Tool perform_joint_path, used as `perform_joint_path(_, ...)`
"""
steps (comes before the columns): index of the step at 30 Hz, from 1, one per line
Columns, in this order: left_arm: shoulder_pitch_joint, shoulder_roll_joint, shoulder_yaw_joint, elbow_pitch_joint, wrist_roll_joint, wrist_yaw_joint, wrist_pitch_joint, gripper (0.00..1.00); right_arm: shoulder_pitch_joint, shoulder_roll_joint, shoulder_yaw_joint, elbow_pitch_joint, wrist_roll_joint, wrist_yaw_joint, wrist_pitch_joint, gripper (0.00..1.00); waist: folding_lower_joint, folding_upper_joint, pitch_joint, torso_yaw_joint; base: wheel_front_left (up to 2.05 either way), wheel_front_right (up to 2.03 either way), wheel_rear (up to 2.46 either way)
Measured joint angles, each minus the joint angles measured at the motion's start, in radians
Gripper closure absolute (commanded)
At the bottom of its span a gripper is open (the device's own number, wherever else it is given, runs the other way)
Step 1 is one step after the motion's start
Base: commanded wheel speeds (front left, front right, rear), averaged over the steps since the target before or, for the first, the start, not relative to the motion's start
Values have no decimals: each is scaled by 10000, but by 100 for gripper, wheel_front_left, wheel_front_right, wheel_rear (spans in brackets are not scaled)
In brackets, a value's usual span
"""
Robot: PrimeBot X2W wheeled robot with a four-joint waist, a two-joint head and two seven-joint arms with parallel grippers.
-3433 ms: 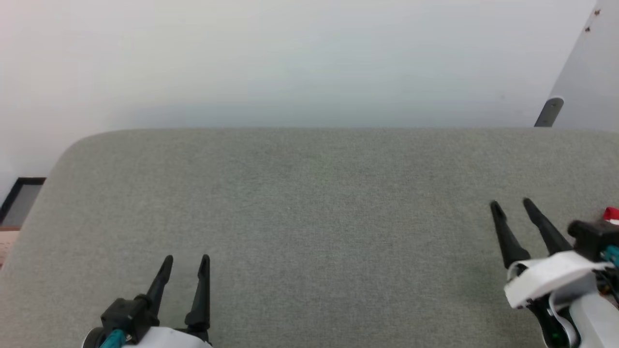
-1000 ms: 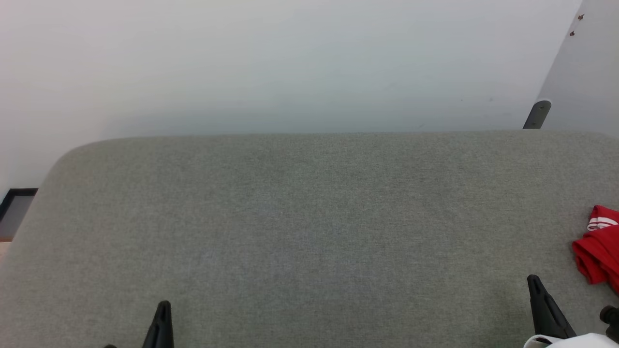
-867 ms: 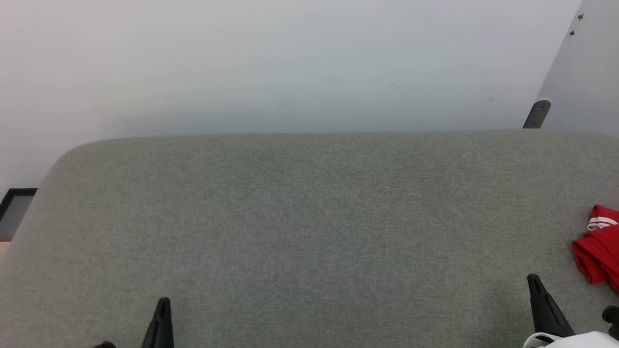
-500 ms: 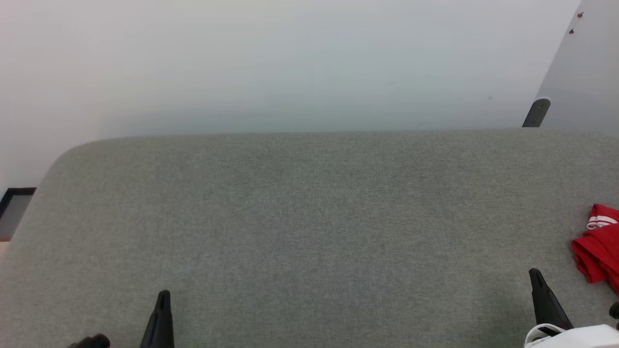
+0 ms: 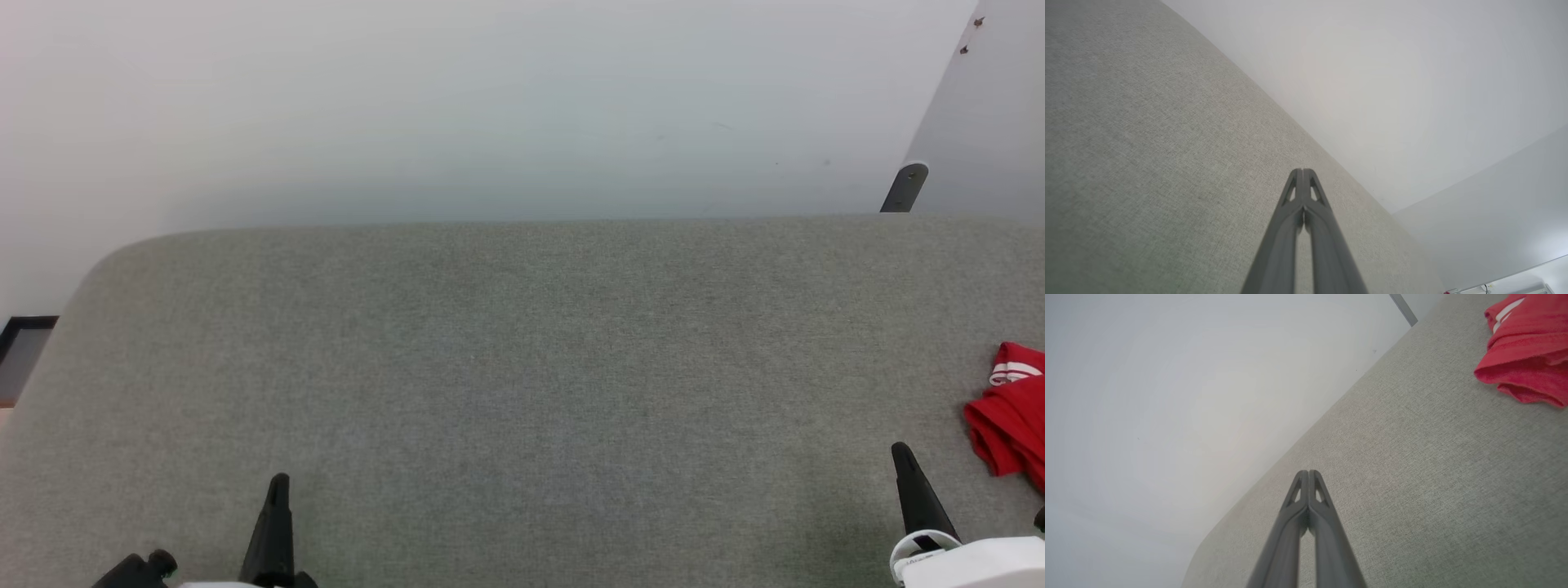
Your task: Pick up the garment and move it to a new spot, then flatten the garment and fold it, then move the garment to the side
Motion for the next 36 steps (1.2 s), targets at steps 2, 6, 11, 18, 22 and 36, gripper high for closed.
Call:
perform_joint_path(2,-79,2,4,29,-240,0,79,100,-58,13,-35,10,198,0,75,100,0,0,6,-4,0,0,0)
perform_joint_path(6,-157,2,8,94,-736,0,196,100,-105,59,-81,33,617,0,173,100,0,0,17,-11,0,0,0)
perform_joint_path(11,-320,6,12,163,-1319,0,368,100,-143,115,-140,54,1047,0,299,100,0,0,32,-21,0,0,0)
perform_joint_path(18,-497,6,21,249,-2075,0,568,100,-282,188,-198,81,1689,0,439,100,0,0,52,-35,0,0,0)
perform_joint_path(22,-570,8,29,299,-2502,0,673,100,-332,230,-228,94,2073,0,529,100,0,0,63,-42,0,0,0)
perform_joint_path(36,-906,8,65,470,-3824,0,1058,100,-501,368,-380,150,3206,-2,836,100,0,0,104,-69,0,0,0)
